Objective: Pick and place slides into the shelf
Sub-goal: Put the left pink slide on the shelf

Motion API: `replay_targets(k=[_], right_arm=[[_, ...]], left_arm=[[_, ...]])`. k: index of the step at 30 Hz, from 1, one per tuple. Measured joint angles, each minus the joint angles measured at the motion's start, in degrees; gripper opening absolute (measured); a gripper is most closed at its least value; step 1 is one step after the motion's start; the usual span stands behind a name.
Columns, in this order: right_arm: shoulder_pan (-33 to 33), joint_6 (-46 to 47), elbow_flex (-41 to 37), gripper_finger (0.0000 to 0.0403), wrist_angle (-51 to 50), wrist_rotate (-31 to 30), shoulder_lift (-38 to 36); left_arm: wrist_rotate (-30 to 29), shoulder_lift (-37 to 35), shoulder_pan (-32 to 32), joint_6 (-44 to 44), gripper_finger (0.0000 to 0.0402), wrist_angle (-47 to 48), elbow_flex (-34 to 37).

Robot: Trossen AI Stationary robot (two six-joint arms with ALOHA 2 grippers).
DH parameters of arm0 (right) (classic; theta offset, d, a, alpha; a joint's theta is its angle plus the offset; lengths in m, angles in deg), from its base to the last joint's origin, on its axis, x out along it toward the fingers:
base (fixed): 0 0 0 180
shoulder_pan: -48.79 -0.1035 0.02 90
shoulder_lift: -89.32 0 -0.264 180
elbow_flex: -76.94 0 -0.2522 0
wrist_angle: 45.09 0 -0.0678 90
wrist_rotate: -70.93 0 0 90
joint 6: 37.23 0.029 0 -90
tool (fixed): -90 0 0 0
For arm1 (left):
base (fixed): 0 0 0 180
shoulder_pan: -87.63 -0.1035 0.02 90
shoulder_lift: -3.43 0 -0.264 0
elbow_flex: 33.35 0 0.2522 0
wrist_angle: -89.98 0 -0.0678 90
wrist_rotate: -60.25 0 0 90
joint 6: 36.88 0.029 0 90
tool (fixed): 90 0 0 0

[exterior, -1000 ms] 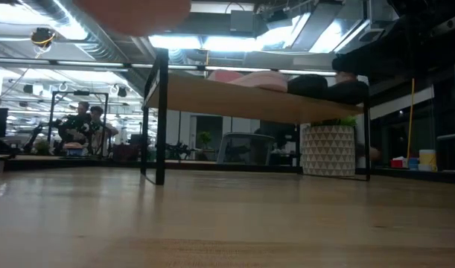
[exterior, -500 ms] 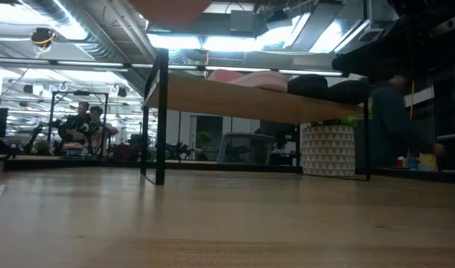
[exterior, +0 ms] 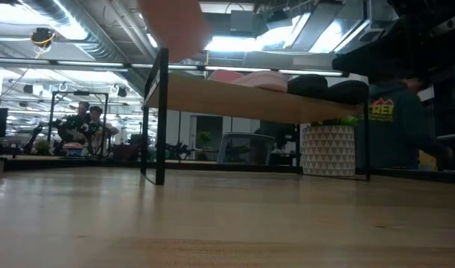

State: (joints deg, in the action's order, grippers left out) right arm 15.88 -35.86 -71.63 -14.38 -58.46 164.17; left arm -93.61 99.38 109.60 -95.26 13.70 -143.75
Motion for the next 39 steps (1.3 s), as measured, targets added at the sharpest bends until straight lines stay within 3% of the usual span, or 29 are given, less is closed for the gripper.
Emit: replay_targets(k=[12, 30, 39], right_arm=[[0.00, -0.11, 0.00, 0.0007, 0.02, 0.00, 0.01], [0.01, -0.13, 0.00, 0.0007, 0.06, 0.01, 0.00], [0.00, -0.08, 0.00, 0.0007, 0.02, 0.00, 0.00]], left_arm=[[4.54, 0.00, -7.97, -5.58, 0.0002, -0.41, 0.00], [4.75, 3.12, -8.89, -5.83, 0.0002, -2.05, 0.00], [5.69, 3.89, -8.62, -10.48, 0.0002, 0.07, 0.13]])
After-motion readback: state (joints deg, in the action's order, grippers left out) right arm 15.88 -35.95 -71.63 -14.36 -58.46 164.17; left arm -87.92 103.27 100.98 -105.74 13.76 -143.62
